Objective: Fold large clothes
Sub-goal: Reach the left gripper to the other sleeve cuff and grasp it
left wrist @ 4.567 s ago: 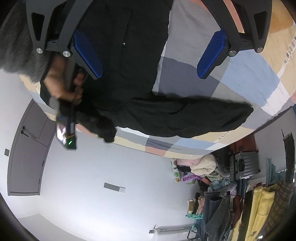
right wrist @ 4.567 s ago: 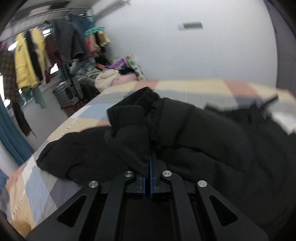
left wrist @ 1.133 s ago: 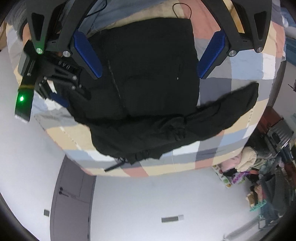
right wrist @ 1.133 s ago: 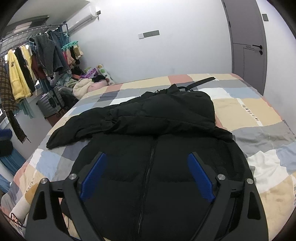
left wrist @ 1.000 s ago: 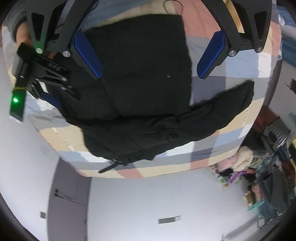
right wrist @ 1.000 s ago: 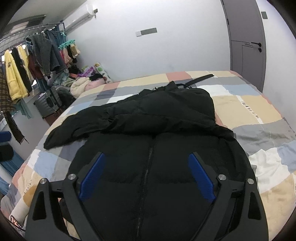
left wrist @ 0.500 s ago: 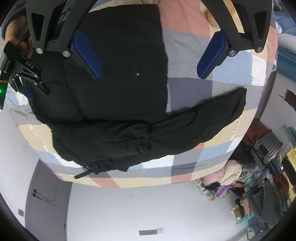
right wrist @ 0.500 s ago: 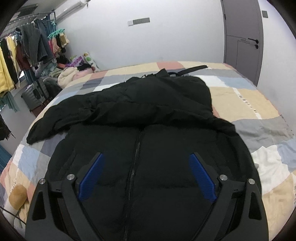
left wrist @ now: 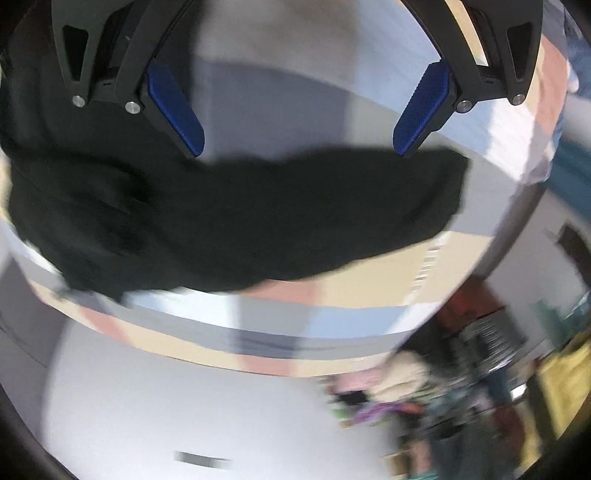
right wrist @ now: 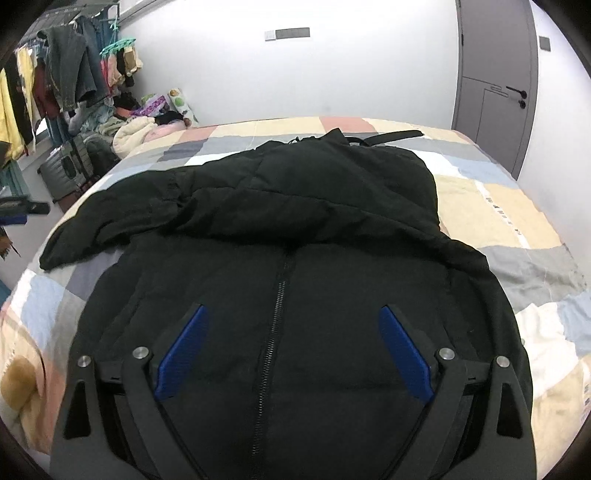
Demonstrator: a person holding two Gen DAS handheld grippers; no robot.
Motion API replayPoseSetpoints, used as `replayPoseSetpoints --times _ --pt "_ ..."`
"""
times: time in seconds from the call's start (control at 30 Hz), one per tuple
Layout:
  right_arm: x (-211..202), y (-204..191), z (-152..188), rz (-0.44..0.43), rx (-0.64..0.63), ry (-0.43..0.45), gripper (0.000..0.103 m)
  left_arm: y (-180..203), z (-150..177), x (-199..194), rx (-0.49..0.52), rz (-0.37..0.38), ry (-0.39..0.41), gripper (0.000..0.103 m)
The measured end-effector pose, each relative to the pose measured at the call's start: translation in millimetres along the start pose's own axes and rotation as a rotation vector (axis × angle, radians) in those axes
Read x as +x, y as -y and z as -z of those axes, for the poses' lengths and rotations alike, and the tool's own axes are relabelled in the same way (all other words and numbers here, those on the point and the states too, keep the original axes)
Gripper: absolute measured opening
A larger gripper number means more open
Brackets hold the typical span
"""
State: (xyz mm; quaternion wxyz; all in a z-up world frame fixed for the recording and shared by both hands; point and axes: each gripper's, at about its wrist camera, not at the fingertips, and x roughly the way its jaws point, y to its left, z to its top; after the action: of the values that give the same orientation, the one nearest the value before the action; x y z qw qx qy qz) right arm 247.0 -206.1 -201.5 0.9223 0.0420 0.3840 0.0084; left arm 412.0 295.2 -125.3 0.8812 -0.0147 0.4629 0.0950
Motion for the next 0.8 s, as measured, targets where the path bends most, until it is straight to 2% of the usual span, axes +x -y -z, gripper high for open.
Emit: replayPoseSetpoints --times 0.07,0.13,0.2,0.33,0.5,0.53,0.6,0.67,0.73,0.8 --pt "5 2 0 -0.004 0.018 -0.015 0.093 -36 -11 28 -0.069 -0.029 -0.016 0.103" --pt "10 4 0 0.008 0.025 -0.028 0.093 -65 -16 48 -0.143 -0.008 -0.032 0.102" --pt "17 4 0 0.020 0.032 -0.042 0.093 -94 -14 73 -0.223 0.007 -0.083 0.102" --pt "28 1 -1 0.033 0.039 -0.065 0.093 -142 7 120 -0.376 0.021 -0.177 0.102" --pt "34 -4 -2 0.042 0.021 -0.074 0.093 -187 45 156 -0.581 0.109 -0.207 0.102" --pt "35 -5 -1 0.043 0.020 -0.077 0.093 -198 50 166 -0.643 0.149 -0.212 0.102" --pt "37 -5 -3 0.044 0.019 -0.081 0.093 -209 55 175 -0.707 0.199 -0.188 0.101" --pt "36 -7 -3 0.044 0.016 -0.076 0.093 -221 55 178 -0.765 0.248 -0.124 0.101" --pt "35 -10 -4 0.047 -0.003 -0.065 0.093 -230 53 178 -0.799 0.260 -0.070 0.094" --pt "34 -10 -5 0.056 -0.027 -0.058 0.093 -236 47 180 -0.825 0.268 -0.051 0.075"
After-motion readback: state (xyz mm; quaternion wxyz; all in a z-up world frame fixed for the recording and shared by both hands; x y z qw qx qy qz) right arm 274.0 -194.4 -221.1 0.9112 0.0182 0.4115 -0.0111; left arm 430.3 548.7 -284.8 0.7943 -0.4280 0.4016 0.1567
